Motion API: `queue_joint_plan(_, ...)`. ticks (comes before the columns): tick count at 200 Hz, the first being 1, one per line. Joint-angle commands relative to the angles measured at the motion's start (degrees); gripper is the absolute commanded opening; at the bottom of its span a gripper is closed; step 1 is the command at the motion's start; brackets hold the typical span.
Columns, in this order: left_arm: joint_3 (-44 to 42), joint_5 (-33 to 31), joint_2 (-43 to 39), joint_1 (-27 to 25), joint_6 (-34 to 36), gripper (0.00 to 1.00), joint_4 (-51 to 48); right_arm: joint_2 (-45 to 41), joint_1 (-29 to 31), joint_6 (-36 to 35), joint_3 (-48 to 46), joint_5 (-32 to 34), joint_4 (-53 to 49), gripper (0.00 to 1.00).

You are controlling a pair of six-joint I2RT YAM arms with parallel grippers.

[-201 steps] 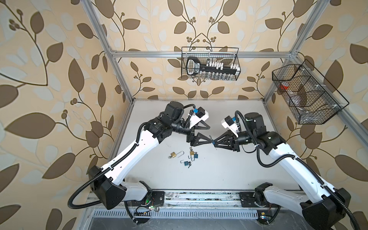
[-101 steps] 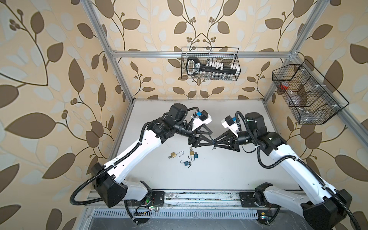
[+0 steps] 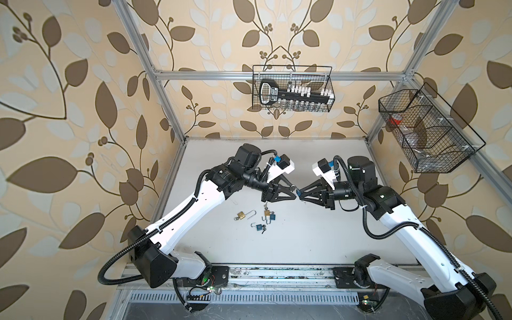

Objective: Lock with the key

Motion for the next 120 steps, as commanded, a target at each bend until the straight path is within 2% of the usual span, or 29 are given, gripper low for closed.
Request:
queue_joint_plan(1,1.48,-0.88,-2.21,-0.56,1.14,0.4,0.22,-0.04,-0.13,-1.09,0.79,-2.31,-0.6,0.0)
queue_joint_plan(45,1.22,-2.26,-2.93,-0.55,1.07,0.38,0.48,0.23,-0.14,-5.35,1.24,-2.17,-6.04,0.0)
queue_joint_plan(97,1.48,-1.67,-2.6,-0.57,1.06,0.33,0.28,-0.34,-0.16,-5.59,1.18,-1.31,-6.54,0.0)
queue_joint_plan(120,1.57,-0.99,-2.11,-0.6,1.04,0.34,-0.01,-0.2,-0.14,-5.05,1.24,-1.95,-6.04,0.0)
